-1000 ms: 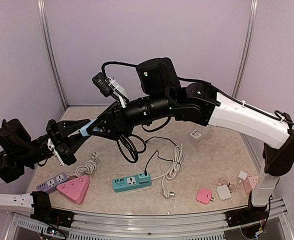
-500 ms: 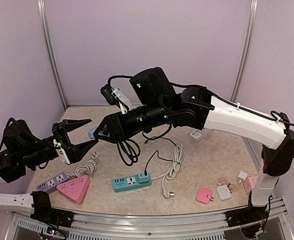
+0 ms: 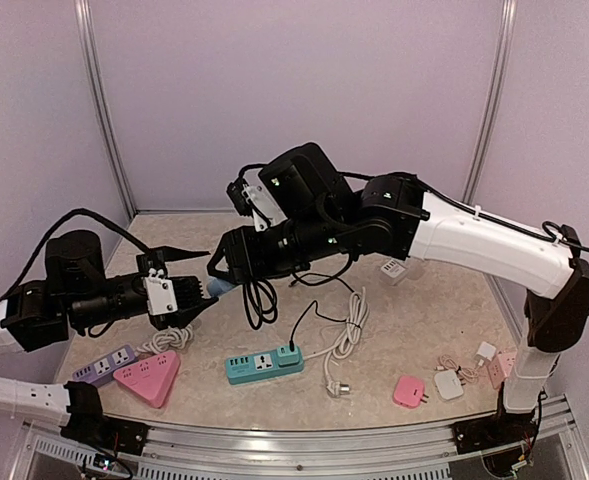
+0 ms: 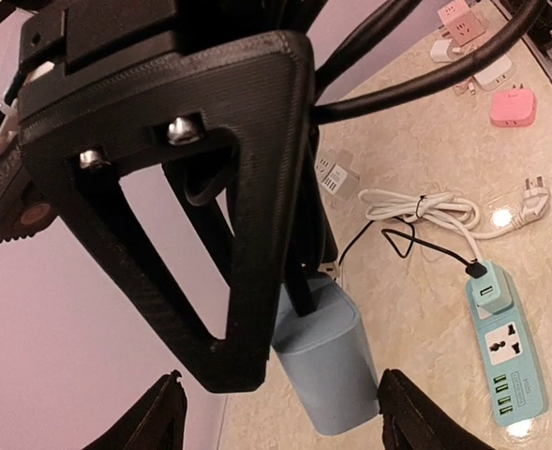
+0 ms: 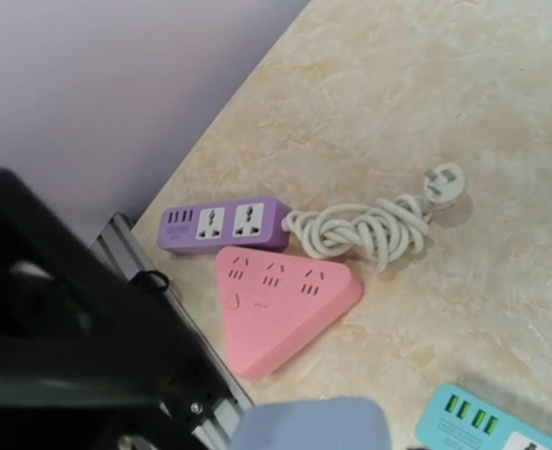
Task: Insert the plug
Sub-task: Adjust the plug.
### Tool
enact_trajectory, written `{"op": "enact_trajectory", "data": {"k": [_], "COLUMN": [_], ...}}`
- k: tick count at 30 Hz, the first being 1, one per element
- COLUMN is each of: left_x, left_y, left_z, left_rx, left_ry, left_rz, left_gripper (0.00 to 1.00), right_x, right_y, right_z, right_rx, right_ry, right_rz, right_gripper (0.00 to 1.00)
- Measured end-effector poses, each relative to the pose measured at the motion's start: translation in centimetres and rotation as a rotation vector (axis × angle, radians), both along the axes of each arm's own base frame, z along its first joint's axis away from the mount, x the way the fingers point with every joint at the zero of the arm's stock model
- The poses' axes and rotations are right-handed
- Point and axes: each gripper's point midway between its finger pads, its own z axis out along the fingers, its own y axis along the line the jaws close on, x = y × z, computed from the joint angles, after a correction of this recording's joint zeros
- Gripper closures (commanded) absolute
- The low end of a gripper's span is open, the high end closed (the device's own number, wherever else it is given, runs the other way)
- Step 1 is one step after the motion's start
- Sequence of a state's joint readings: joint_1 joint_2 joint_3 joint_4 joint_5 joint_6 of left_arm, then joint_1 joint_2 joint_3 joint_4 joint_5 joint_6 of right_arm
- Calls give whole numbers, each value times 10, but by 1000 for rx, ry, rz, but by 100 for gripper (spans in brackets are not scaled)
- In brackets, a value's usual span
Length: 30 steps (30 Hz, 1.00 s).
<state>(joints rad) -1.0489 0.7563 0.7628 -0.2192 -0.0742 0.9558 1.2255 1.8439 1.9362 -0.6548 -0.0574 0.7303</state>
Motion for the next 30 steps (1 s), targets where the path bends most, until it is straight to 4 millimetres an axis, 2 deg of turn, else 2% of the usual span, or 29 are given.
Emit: {"op": "enact_trajectory", "data": {"k": [2,6,11,17,20,23,27,30], "left_x": [4,8,12,13,13,14,15,13], "left_y": [-4,-7,-10,-19,-24,-26,-28,-30], "left_z": [-7,-15,-6,3,2,1,1,4], "left_rx": [-5,-29,-88,-128,-130,-134,-147,-163], "left_ry": [49,127,131,102,109,115,126,144], "left_rz": [18,50,74,65,59,59,61,53], "left_gripper": [37,34,44,52,68,98,100,100], "right_x": [1,1,1,2,3,4,4,1], "right_y": [-1,-4,-13,-18,-18,-18,-19,-21], "right_z": [2,10,21,24,23,24,26,30], "right_rx": [3,19,39,51,51,59,65,88], "right_ry": [0,-1,-11,-22,-27,-32,-40,-60], "right_rz": [-11,-21,-35,-51,-59,-62,-61,-29], "right_gripper": [100,100,100,100,100,100,100,24]}}
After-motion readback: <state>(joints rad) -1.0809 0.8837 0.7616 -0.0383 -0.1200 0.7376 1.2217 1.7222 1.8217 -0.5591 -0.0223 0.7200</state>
